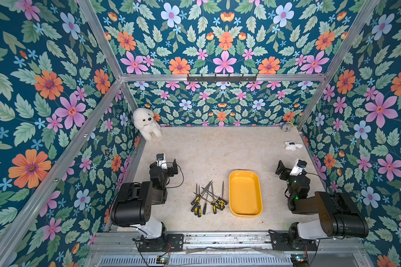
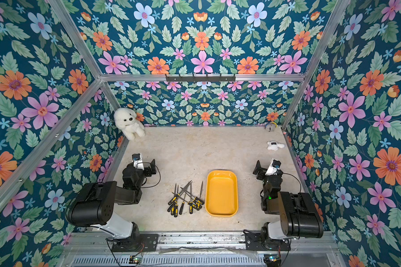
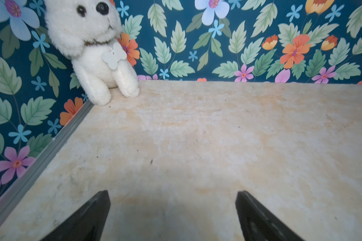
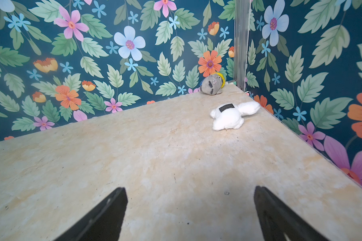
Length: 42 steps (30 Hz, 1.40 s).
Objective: Put the file tool into the storage box
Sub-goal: Pick up the file tool from the center of the board.
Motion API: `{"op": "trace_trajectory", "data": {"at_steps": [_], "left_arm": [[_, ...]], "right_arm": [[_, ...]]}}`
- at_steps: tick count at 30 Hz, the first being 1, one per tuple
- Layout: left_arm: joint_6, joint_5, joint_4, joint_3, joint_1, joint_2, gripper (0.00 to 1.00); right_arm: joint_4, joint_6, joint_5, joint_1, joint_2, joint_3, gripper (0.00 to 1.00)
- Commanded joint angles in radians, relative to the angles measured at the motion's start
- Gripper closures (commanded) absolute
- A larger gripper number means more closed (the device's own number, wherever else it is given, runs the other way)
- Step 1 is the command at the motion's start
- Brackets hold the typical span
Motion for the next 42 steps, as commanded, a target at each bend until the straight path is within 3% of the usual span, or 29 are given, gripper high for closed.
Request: {"op": "trace_trajectory", "data": {"at_steps": [1, 4, 7, 12, 15, 19, 22, 26, 30, 35, 42], "left_arm": [[0.011, -0.01, -0.165, 0.037, -0.009, -0.109, 0.0], [-0.05, 0.043, -0.422, 0.114, -0.017, -0.256, 0.0], [-0.121, 0.039, -0.636, 0.182, -0.087, -0.365, 0.0], [-0.34, 0.043, -1.18, 0.393, -0.233, -0.395, 0.0], [-0.493, 0.038, -1.42, 0.424, -0.335, -0.412, 0.0], [-0.656, -0.045, -1.602, 0.401, -0.502, -0.495, 0.0], [-0.747, -0.132, -1.741, 0.433, -0.611, -0.498, 0.0], [-0.793, -0.22, -1.834, 0.52, -0.755, -0.418, 0.0], [-0.754, -0.259, -1.916, 0.599, -0.801, -0.27, 0.01], [-0.723, -0.286, -1.964, 0.596, -0.801, -0.205, 0.16], [-0.658, -0.167, -1.888, 0.582, -0.798, -0.133, 0.4]], "right_arm": [[-0.219, -0.016, 0.031, 0.023, -0.139, 0.078, 0.01], [-0.557, 0.112, 0.073, 0.027, -0.281, 0.206, 0.01], [-0.772, 0.12, 0.121, 0.1, -0.403, 0.281, 0.01], [-1.21, 0.275, 0.205, 0.249, -0.519, 0.498, 0.01], [-1.454, 0.374, 0.254, 0.351, -0.493, 0.616, 0.01], [-1.702, 0.537, 0.129, 0.378, -0.379, 0.704, 0.01], [-1.839, 0.571, 0.024, 0.396, -0.293, 0.735, 0.01], [-1.964, 0.587, 0.029, 0.445, -0.285, 0.778, 0.01], [-1.992, 0.606, 0.006, 0.447, -0.308, 0.768, 0.04], [-2.004, 0.602, -0.035, 0.457, -0.276, 0.78, 0.16], [-1.975, 0.619, -0.06, 0.497, -0.204, 0.832, 0.27]]}}
